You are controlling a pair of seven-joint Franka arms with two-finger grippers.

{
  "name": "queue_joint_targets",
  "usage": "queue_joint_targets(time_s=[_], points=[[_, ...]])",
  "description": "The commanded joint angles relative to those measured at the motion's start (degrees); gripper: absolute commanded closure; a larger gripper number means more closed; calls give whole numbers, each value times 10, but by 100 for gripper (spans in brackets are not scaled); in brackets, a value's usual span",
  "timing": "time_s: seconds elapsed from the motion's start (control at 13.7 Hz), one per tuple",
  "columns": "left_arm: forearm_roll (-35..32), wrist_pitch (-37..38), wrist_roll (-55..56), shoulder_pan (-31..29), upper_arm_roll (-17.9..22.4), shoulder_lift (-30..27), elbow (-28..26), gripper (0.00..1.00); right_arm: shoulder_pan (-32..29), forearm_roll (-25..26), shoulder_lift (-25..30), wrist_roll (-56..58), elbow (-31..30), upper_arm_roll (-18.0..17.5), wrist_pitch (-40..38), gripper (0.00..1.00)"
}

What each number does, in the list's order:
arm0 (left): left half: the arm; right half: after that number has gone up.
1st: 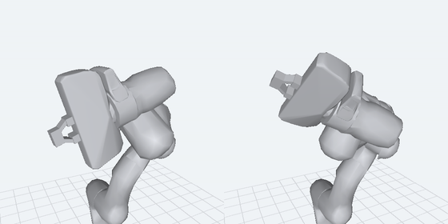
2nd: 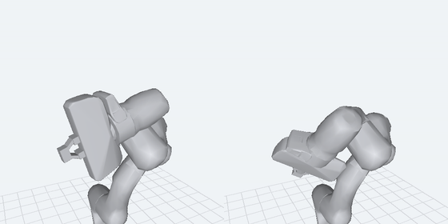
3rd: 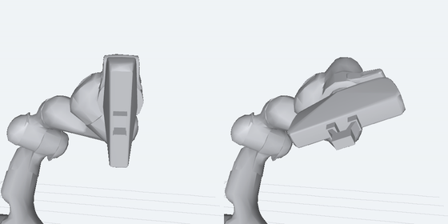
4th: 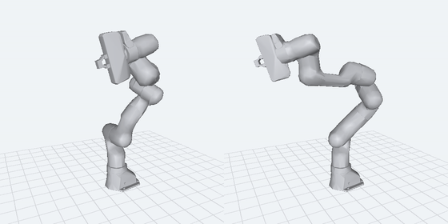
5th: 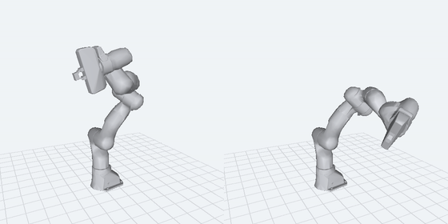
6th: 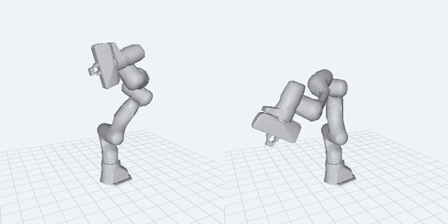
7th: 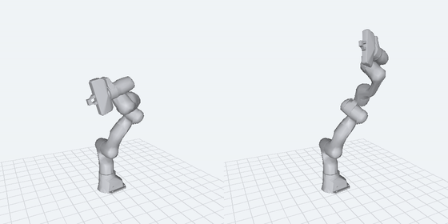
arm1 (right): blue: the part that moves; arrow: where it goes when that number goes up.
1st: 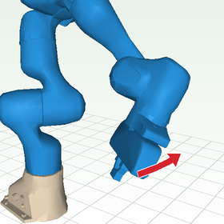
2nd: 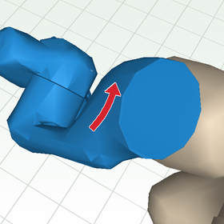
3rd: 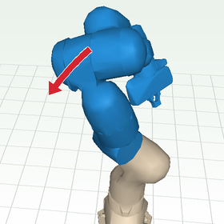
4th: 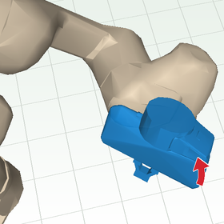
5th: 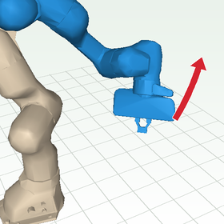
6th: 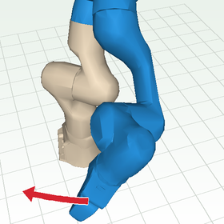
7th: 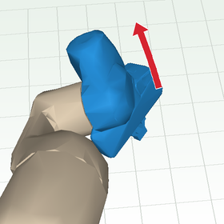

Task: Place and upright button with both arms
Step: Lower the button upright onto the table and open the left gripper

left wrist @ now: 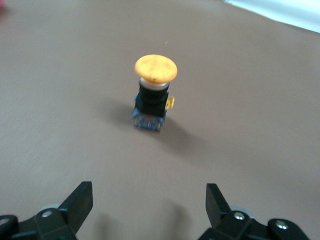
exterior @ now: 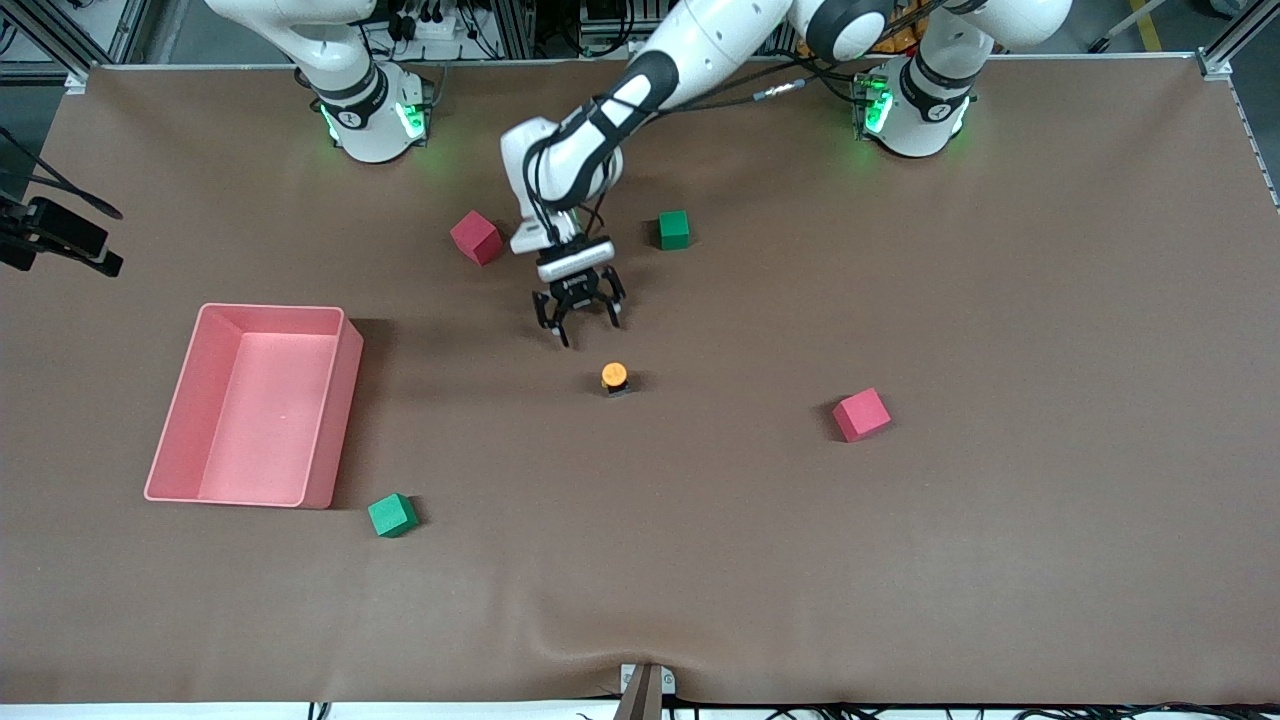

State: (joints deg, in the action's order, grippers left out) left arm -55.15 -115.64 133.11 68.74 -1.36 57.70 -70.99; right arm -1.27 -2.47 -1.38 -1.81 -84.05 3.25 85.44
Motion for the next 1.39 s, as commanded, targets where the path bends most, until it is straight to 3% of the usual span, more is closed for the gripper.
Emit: queue_joint_targets(time_s=[0.0,0.15,0.29,0.37,0.51,0.73,1.02,1.24,1.32], points=[[68,11,12,3,-3,-68,-16,0,0,6,5,-5,-6,-1,1,0],[137,40,-45,-4,-4,-110,-17,0,0,7,5,-4,-6,-1,1,0],[234,92,-175,-25,5,-158,-17,0,0,7,5,-4,-6,0,0,0],[248,106,-208,-45,5,-183,-17,0,0,7,5,-5,-6,0,0,0],[298,113,-284,-103,1,-236,-18,0,0,7,5,-5,-6,0,0,0],[439,145,-453,-218,3,-309,-17,0,0,6,5,-5,-6,0,0,0],[479,164,-659,-355,1,-342,-15,0,0,6,5,-5,-6,0,0,0],[580,191,-804,-479,2,-365,-14,0,0,6,5,-5,-6,0,0,0],[586,215,-825,-513,1,-366,-13,0,0,6,5,-5,-6,0,0,0]])
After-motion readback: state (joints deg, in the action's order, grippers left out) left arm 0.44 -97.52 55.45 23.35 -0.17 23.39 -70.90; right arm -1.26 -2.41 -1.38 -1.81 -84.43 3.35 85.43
